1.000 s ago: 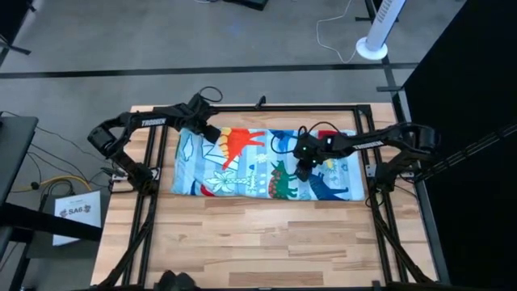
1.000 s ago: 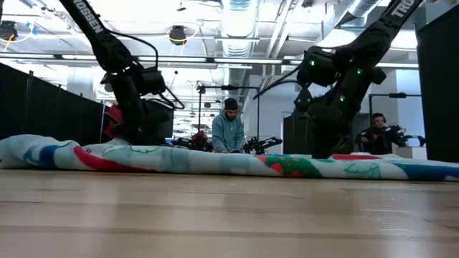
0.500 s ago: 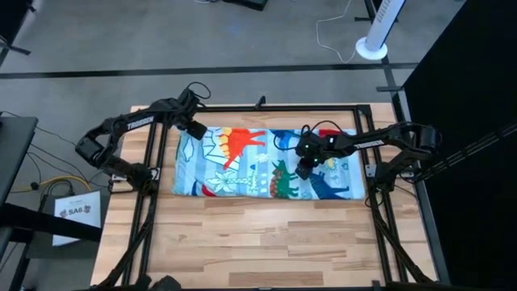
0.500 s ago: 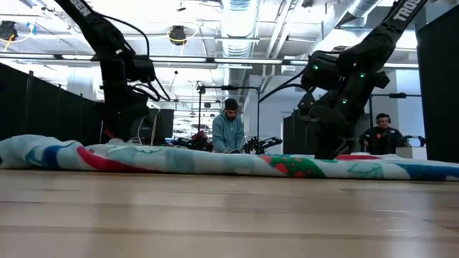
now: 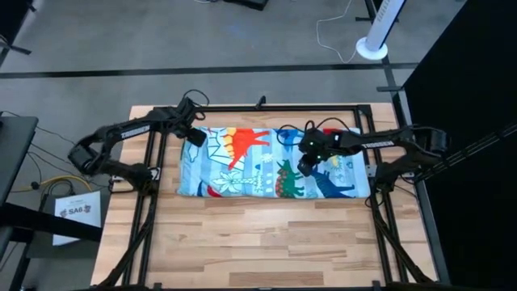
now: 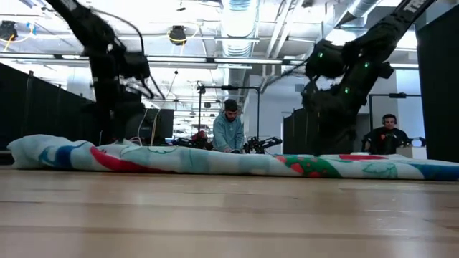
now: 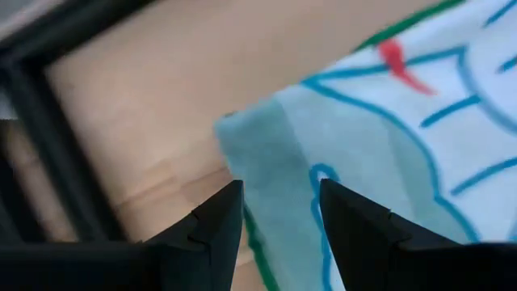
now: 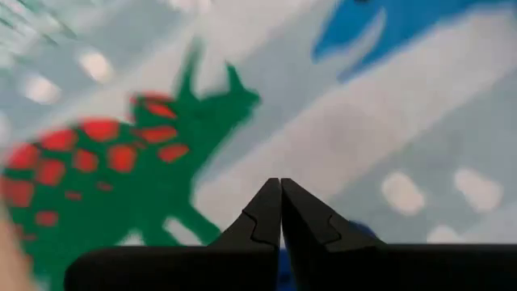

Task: Roll towel
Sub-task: Roll the multicolor dinosaur print towel

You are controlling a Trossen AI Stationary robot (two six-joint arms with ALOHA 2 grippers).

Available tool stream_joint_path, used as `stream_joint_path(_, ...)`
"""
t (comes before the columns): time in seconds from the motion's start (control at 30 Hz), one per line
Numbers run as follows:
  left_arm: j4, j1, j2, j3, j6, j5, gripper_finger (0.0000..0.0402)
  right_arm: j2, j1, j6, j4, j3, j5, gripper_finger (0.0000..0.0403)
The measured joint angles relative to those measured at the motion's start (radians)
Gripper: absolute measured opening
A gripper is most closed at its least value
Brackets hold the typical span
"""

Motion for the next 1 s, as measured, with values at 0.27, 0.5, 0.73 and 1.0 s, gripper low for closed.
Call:
stream_joint_path(0.27, -0.111, 0.03, 0.1, -0.038, -0.025, -0.026, 0.015, 0.115, 0.016, 0.008, 0.008, -0.004, -0.009, 0.0)
stream_joint_path(0.5, -0.278, 0.014, 0.042, 0.047, 0.017, -0.04, 0.015, 0.163, 0.01, 0.0, 0.056, -0.017, -0.024, 0.0)
stream_joint_path(0.73, -0.323, -0.07, -0.158, 0.143, 0.084, 0.06, 0.015, 0.079, -0.016, -0.011, -0.023, 0.02, 0.047, 0.0)
stream_joint_path(1.0, -0.31, -0.31, -0.28, 0.03, -0.06, 0.238, 0.015, 0.063, 0.041, -0.079, -0.106, 0.072, 0.044, 0.0)
